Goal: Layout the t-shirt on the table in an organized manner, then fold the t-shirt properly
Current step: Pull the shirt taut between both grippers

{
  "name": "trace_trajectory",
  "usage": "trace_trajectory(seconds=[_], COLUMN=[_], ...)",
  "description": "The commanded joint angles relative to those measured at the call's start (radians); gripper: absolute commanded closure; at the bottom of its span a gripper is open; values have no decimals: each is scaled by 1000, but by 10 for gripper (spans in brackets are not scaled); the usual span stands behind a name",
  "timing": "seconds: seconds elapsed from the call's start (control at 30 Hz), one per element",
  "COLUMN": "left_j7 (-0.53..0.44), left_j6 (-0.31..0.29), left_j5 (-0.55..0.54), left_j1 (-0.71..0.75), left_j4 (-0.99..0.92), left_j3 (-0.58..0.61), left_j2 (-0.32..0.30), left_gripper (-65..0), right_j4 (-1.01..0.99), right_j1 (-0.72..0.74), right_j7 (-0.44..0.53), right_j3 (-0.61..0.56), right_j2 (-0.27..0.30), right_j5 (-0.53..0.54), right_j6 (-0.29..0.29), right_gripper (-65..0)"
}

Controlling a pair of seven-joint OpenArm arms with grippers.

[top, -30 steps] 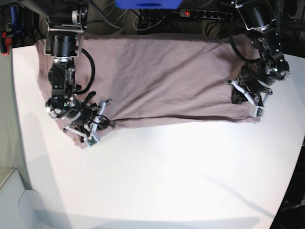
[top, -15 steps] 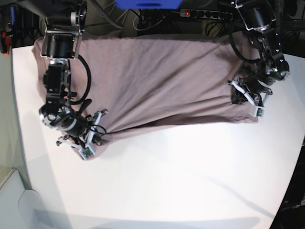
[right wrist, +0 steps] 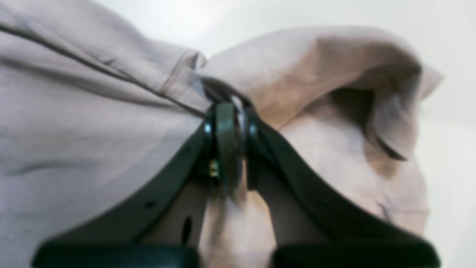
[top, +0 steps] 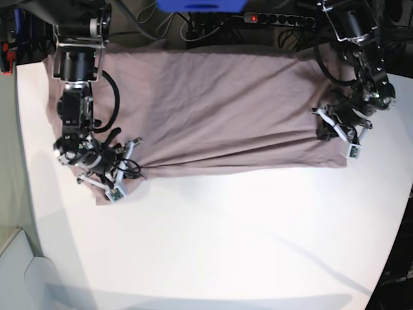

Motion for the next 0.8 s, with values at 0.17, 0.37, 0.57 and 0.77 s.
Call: trace_trajectory(seconds=[0.17,0.37,0.57,0.77], left_j7=[35,35,35,35], left_j6=[10,10,10,10], left_j5=[35,37,35,35], left_j1=[2,0,0,0], left_j4=[6,6,6,6], left_j3=[-5,-4,-4,-4], left_j2=[-22,-22,-22,-22], left_gripper=[-9,-9,-9,-9], right_j4=[-2,100,164,163], right_j1=[6,-29,-41,-41], right_j7=[-39,-38,-36,-33], right_j3=[2,10,5,5], right_j2=[27,30,24,19], right_j5=[2,2,2,3], right_j6=[-8,-8,-8,-8], right_gripper=[-132,-329,-340,-340])
